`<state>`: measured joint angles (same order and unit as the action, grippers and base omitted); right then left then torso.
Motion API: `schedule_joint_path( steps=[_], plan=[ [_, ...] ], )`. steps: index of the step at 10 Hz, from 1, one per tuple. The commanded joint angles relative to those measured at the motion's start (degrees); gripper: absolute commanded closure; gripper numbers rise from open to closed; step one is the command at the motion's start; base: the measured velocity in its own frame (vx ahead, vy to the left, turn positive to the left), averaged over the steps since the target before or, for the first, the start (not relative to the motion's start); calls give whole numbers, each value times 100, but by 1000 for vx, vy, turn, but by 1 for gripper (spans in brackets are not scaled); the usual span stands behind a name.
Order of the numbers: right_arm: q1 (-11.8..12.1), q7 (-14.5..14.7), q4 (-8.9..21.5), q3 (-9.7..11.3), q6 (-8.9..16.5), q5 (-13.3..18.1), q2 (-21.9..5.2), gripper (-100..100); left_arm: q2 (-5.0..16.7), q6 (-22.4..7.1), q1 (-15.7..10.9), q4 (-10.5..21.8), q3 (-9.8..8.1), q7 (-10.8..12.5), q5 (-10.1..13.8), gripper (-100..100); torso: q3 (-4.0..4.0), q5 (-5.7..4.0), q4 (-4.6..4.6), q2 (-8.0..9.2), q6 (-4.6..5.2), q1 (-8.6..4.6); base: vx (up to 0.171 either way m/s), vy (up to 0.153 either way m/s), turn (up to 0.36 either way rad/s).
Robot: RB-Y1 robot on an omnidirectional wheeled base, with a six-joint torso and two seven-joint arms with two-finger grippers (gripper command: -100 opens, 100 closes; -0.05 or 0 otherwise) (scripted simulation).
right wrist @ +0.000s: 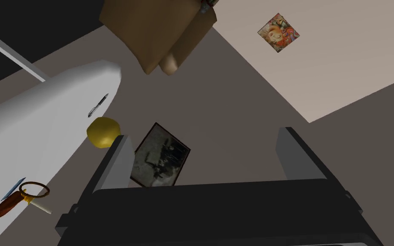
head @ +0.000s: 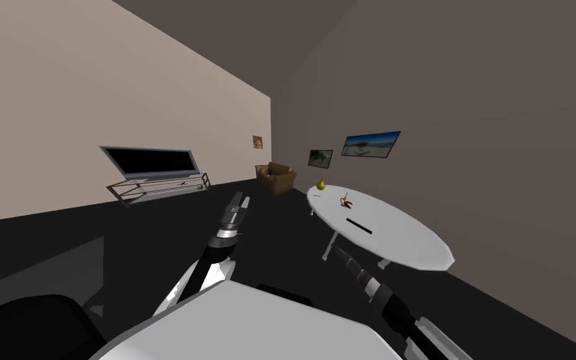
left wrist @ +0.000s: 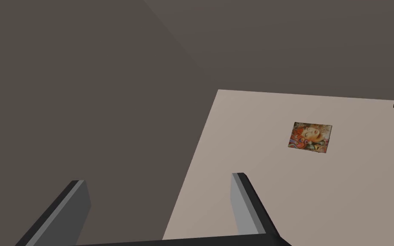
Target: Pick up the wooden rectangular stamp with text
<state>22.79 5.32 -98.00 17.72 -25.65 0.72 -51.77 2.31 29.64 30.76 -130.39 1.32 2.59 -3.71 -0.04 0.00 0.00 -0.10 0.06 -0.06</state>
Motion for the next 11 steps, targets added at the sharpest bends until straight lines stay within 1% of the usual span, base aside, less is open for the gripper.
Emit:
schedule_joint_path(
  steps=[1, 2, 3, 4, 5, 6, 7, 8, 9, 10, 11],
  plan=[
    [-30, 24, 286, 54, -69, 25, 1, -100, 0, 0, 0, 0, 0, 0, 0, 0, 0, 0, 0, 0, 0, 0, 20, 11, -10],
    [-49, 81, 491, 253, -90, 115, -210, -100, 0, 0, 0, 0, 0, 0, 0, 0, 4, -1, 1, 7, 3, -6, 32, 34, 242],
    [-49, 81, 678, 253, -90, 115, -210, -100, 0, 0, -1, 0, 0, 0, 0, 0, 3, 0, 1, 4, -4, 0, 40, 21, 156],
    [-66, 137, 868, 453, -116, 209, -417, -100, 0, 0, 0, 0, 0, 0, 0, 0, 1, -1, 0, 1, 0, -2, 59, 29, 314],
    [-66, 137, 1037, 453, -116, 209, -417, -100, 0, 0, -1, 0, 0, 0, 0, 0, -3, 0, -1, -5, -5, -1, 58, 11, 154],
    [-82, 195, 1250, 656, -146, 306, -619, -100, 0, 0, 0, 0, 0, 0, 0, 0, -3, -1, -1, -6, 2, -6, 75, 2, 237],
    [-82, 195, 1438, 656, -146, 306, -619, -100, 0, 0, 0, 0, 0, 0, 0, 0, -5, -1, -2, -10, -2, -10, 67, -2, 134],
    [-96, 252, 1624, 859, -180, 407, -821, -100, 0, 0, 1, 0, -1, 0, 0, 0, -5, -2, -2, -9, 1, -10, 72, 16, 280],
    [-96, 252, 1828, 859, -180, 407, -821, -100, 0, 0, 0, 0, 0, 0, 0, 0, -7, -1, -2, -13, -5, -6, 71, -10, 156],
    [-106, 309, 2038, 1064, -220, 511, -1022, -100, 0, 0, 1, 0, -1, 0, 0, 0, -6, -1, -2, -11, 3, -12, 111, -11, 240],
    [-106, 309, 2117, 1064, -220, 511, -1022, -100, 1, 0, 0, 0, 0, 0, 0, 0, -12, -3, -4, -23, -3, -12, 85, -20, 143]
  ],
)
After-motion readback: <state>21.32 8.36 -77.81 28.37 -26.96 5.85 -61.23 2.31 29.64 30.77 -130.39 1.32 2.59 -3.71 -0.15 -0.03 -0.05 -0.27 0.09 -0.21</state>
